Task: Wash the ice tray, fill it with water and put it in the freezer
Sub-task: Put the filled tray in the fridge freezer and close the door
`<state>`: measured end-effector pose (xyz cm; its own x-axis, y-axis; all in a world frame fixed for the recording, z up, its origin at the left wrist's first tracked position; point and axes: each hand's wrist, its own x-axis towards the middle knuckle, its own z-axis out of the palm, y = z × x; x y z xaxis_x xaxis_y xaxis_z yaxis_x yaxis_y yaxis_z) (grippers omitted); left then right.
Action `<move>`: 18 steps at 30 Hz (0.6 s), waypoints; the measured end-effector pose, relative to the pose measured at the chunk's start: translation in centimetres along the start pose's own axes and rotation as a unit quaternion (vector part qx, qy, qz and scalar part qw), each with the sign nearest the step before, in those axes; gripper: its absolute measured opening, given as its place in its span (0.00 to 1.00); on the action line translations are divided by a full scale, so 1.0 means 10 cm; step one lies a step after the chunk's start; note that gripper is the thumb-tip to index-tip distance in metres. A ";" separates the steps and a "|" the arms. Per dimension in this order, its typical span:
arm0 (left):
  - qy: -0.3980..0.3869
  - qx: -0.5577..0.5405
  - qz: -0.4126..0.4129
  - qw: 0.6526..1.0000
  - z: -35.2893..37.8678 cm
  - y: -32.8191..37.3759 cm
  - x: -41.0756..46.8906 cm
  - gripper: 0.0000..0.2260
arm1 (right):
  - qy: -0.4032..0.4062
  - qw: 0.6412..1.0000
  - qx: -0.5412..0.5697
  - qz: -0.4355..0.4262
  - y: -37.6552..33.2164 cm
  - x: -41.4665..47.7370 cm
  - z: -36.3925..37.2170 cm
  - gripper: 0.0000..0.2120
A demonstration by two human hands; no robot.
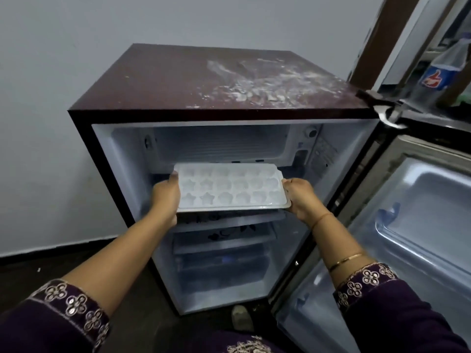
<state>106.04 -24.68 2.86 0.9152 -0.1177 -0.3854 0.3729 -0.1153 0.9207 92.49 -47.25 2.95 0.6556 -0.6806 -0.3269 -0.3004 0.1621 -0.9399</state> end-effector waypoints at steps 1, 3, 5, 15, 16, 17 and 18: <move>0.006 0.004 0.003 1.000 0.03 0.04 0.07 0.14 | -0.011 1.000 0.001 -0.005 -0.04 0.09 0.02 0.09; 0.025 0.015 0.017 0.999 0.08 0.08 0.23 0.12 | -0.030 0.999 0.011 -0.014 -0.12 0.27 0.07 0.05; 0.028 0.034 0.026 0.999 0.12 0.10 0.38 0.12 | -0.032 0.999 -0.019 -0.033 -0.19 0.44 0.10 0.08; 0.085 0.236 0.066 0.966 0.29 0.32 0.68 0.18 | -0.013 0.986 -0.148 -0.069 -0.35 0.96 0.26 0.04; 0.095 0.255 0.073 0.960 0.30 0.34 0.68 0.19 | -0.008 0.986 -0.152 -0.071 -0.36 0.99 0.27 0.04; 0.105 0.265 0.086 0.955 0.31 0.36 0.69 0.20 | -0.006 0.985 -0.155 -0.073 -0.36 1.03 0.27 0.04; 0.112 0.269 0.098 0.952 0.31 0.37 0.72 0.21 | -0.006 0.985 -0.157 -0.073 -0.37 1.05 0.27 0.05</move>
<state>113.57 -28.98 3.30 0.9912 0.0166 -0.1315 0.1144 -0.6077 0.7859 102.34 -53.08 2.68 0.7155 -0.6712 -0.1936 -0.4010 -0.1678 -0.9006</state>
